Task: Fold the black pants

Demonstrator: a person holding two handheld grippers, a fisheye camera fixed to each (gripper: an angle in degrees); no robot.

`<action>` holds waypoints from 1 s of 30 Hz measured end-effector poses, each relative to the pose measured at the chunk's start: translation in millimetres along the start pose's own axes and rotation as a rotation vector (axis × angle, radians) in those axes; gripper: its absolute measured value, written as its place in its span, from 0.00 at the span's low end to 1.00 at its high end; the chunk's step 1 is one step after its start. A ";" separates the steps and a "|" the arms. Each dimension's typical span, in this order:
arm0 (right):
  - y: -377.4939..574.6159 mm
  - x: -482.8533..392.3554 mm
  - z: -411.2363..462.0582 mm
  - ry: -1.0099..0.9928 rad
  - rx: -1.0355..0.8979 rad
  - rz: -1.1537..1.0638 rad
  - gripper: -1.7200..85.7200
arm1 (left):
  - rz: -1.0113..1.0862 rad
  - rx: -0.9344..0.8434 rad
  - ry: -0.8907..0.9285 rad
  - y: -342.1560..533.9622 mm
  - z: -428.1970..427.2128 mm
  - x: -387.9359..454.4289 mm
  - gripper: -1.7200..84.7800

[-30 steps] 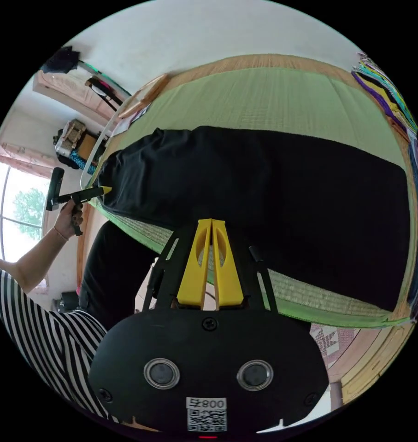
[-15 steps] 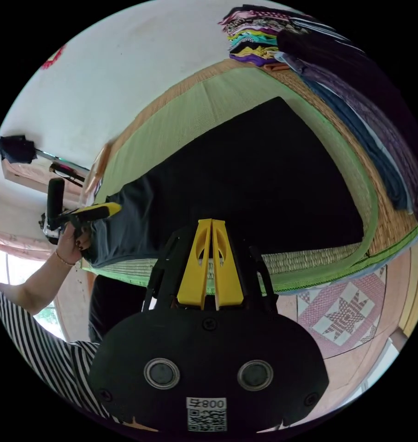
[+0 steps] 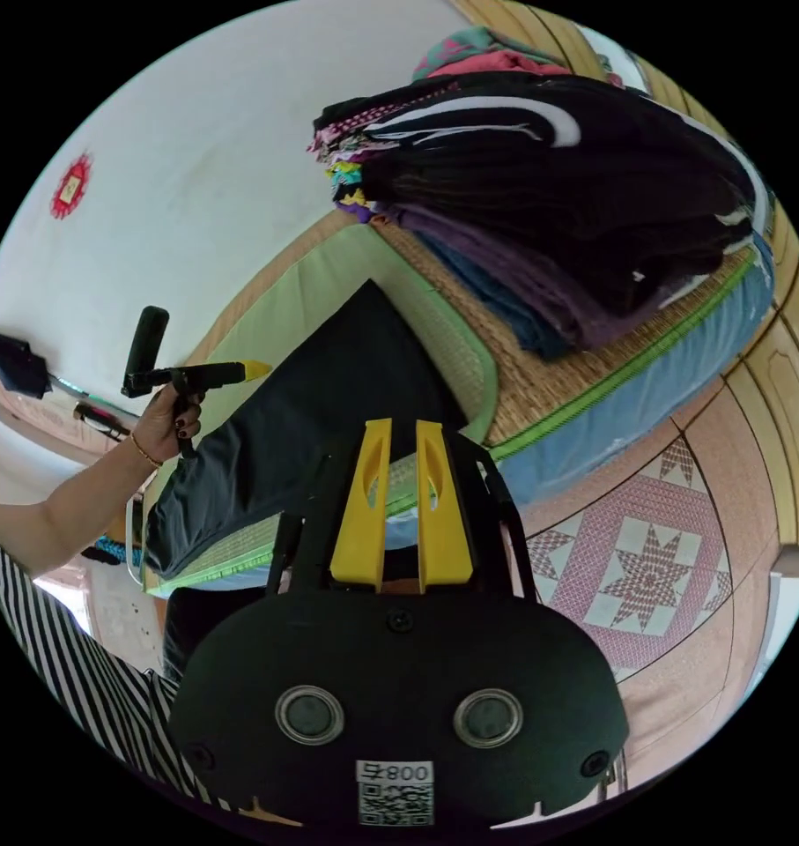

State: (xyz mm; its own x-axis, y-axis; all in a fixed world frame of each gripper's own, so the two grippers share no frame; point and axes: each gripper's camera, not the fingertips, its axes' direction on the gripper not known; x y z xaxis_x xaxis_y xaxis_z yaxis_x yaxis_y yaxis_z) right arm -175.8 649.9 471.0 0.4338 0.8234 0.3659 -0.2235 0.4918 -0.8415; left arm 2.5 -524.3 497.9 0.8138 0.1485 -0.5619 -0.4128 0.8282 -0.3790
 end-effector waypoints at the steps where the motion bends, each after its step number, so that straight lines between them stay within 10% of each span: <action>1: 1.7 4.4 0.6 0.010 0.001 0.005 0.10 | 0.003 -0.007 -0.009 -16.4 3.0 2.0 0.11; 30: 28.4 133.4 40.2 -0.129 -0.002 0.057 0.11 | 0.095 -0.080 -0.081 -280.6 72.5 60.3 0.12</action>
State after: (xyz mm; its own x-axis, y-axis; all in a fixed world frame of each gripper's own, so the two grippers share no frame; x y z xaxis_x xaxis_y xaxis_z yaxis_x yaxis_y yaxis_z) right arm -159.4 785.1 511.8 0.3049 0.8794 0.3656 -0.2425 0.4429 -0.8632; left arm 197.1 -708.6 623.6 0.7984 0.2704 -0.5381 -0.5184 0.7631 -0.3858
